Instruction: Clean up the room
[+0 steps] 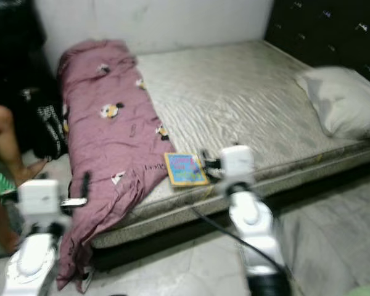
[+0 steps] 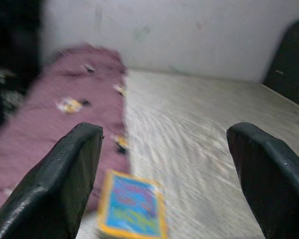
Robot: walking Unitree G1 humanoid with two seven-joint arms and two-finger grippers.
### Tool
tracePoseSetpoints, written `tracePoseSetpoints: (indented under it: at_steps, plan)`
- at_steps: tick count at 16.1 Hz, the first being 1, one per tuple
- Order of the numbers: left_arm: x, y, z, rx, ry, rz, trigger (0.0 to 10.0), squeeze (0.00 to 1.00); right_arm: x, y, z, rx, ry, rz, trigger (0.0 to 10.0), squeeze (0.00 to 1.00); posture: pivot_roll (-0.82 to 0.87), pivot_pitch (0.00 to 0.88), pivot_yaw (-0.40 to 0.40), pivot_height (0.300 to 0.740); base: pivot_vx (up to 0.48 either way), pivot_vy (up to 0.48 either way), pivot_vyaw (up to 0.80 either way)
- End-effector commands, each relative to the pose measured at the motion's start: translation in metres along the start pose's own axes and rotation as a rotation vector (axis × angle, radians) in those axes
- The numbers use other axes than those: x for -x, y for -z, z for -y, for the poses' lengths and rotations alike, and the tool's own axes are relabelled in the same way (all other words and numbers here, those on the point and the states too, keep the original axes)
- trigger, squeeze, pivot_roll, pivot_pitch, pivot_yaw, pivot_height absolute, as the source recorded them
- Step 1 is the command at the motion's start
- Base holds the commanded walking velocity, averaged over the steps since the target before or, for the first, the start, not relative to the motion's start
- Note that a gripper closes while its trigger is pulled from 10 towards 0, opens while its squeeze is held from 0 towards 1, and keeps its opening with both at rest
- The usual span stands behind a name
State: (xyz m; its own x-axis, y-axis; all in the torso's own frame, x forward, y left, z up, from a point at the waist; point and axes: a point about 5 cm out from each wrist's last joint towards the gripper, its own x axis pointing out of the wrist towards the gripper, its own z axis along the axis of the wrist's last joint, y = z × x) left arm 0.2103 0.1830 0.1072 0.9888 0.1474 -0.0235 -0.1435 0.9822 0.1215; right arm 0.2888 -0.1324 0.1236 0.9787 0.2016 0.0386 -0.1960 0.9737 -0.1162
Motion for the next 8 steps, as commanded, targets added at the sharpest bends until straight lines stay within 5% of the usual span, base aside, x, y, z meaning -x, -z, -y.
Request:
tracePoseSetpoints:
  at_steps: [1,8]
  plan:
    - [-0.0017,-0.0015,0.0027,0.014,0.01,0.003,10.0,0.0,0.0033,0.0068,0.012,0.01,0.044,-0.032,10.0,0.0,-0.03,0.0,-0.032,0.74,0.0,0.0,0.71]
    - [-0.0035,-0.0077,0.0047,0.02,0.045,0.039,10.0,0.0,-0.0001,0.0072,0.011,0.007,0.051,-0.027,10.0,0.0,-0.02,0.0,-0.037,0.74,0.0,0.0,0.58]
